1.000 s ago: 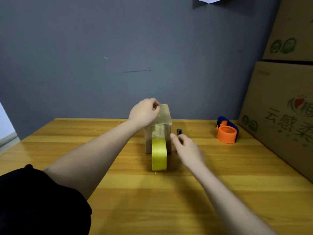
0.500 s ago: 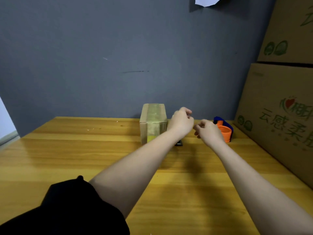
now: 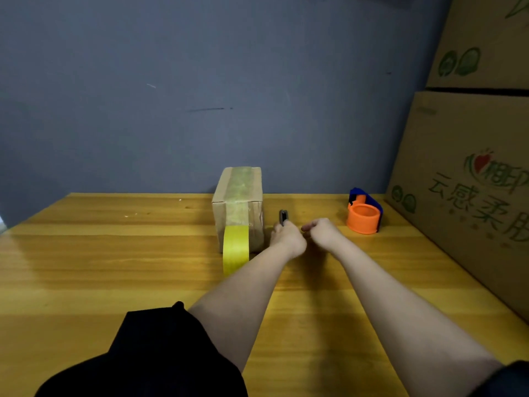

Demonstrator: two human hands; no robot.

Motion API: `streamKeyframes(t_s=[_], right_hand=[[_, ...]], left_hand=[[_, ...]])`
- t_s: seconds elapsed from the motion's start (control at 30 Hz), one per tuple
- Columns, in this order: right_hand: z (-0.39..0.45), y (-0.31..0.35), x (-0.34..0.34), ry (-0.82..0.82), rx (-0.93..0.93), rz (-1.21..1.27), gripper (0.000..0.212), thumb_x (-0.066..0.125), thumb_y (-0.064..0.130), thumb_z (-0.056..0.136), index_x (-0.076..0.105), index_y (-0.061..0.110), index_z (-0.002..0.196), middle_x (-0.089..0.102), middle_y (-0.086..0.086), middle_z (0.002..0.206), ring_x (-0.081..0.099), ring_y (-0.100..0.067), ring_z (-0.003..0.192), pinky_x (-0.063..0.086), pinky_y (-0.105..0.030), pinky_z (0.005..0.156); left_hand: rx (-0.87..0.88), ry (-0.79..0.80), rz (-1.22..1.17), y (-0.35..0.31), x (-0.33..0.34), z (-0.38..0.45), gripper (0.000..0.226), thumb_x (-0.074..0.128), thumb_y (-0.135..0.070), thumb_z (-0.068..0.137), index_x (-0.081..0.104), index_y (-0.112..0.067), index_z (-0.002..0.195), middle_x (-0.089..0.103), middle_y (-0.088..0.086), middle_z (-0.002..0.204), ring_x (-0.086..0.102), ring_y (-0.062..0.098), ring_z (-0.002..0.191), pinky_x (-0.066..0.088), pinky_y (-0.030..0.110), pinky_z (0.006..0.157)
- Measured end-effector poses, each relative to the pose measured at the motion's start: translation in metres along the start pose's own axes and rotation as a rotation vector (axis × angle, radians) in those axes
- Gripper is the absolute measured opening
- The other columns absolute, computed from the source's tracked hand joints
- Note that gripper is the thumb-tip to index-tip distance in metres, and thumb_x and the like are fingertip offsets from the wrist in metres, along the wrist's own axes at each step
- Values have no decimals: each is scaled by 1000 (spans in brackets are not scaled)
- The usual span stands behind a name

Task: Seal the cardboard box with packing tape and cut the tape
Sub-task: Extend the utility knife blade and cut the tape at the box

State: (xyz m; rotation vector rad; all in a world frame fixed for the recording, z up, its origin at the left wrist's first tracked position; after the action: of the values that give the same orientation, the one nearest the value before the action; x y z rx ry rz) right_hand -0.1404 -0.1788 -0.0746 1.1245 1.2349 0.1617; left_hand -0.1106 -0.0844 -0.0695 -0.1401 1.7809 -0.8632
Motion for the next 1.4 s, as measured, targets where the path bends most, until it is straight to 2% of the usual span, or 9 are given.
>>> streamKeyframes(t_s=[0.17, 0.33, 0.53, 0.67, 0.8, 0.93, 1.13, 1.27, 1.4], right_hand=[[3, 1, 8, 76, 61, 115, 44, 30, 1, 93, 58, 5, 126, 57, -14, 132, 54, -32, 119, 43, -37, 99], [3, 3, 12, 94, 141, 365, 31, 37, 3, 96, 58, 0, 119, 61, -14, 109, 57, -29, 97, 49, -43, 92], [-2, 1, 12, 52, 251, 549, 17, 38, -3, 91, 53, 3, 85, 55, -12, 72, 55, -22, 62, 51, -32, 54], [-6, 2, 8, 69, 310, 546, 8, 44, -2, 91, 51, 0, 86, 57, -16, 71, 58, -25, 61, 55, -34, 53], [-18, 6, 7, 118, 329, 411, 15, 56, 6, 88, 54, 5, 73, 59, -11, 68, 56, -18, 58, 45, -17, 36], [-24, 5, 10, 109, 328, 337, 26, 54, 6, 89, 48, 7, 64, 53, -9, 62, 50, -14, 52, 35, -11, 31], [-31, -3, 11, 94, 267, 403, 18, 61, 11, 88, 54, 13, 72, 53, -5, 65, 48, -11, 54, 35, -12, 36], [-44, -9, 12, 75, 116, 428, 7, 55, 13, 92, 61, 13, 97, 54, 0, 67, 46, -9, 56, 34, -13, 42], [-51, -16, 16, -24, -59, 410, 18, 49, 7, 95, 65, 4, 104, 58, 0, 71, 52, 1, 49, 32, -6, 38]], left_hand=[[-66, 21, 31, 5, 8, 13, 56, 39, -8, 93, 19, -4, 145, 25, 16, 153, 23, 33, 141, 25, 39, 114], [-104, 38, -7, 6, 9, 18, 47, 39, -10, 93, 30, -5, 139, 43, 19, 140, 37, 36, 131, 37, 39, 107], [-110, 11, -251, 5, 7, 14, 43, 41, -8, 92, 36, -3, 135, 54, 20, 126, 54, 35, 113, 48, 40, 93], [-136, 13, -352, 3, 7, 12, 41, 39, -7, 93, 36, -1, 133, 51, 21, 129, 54, 35, 114, 47, 38, 89], [-91, 81, -450, 2, 5, 10, 39, 36, -4, 95, 39, 8, 132, 50, 27, 134, 52, 25, 100, 46, 34, 77], [-99, 69, -392, 4, 10, 6, 33, 32, -2, 94, 39, 6, 126, 56, 21, 101, 42, 22, 88, 44, 36, 80], [-203, 71, -674, 13, 10, 1, 17, 41, -9, 93, 49, -5, 108, 51, 11, 78, 47, 19, 63, 42, 25, 55], [-225, 153, -971, 19, 14, -5, 20, 44, -9, 94, 48, -4, 113, 59, 17, 103, 62, 25, 90, 53, 24, 54], [-190, 180, -1251, 29, 20, -15, 24, 47, -4, 94, 51, 1, 117, 64, 18, 97, 65, 23, 80, 58, 23, 53]])
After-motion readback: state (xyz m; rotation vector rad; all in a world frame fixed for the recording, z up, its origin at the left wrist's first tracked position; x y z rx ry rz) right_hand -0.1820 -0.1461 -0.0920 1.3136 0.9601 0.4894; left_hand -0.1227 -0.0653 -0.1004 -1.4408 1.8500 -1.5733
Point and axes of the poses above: each hand's wrist, its own z-axis towards the middle knuckle, its own x-axis out of the palm, y = z × x, the point moved 2 cm from there along z, towards the middle knuckle
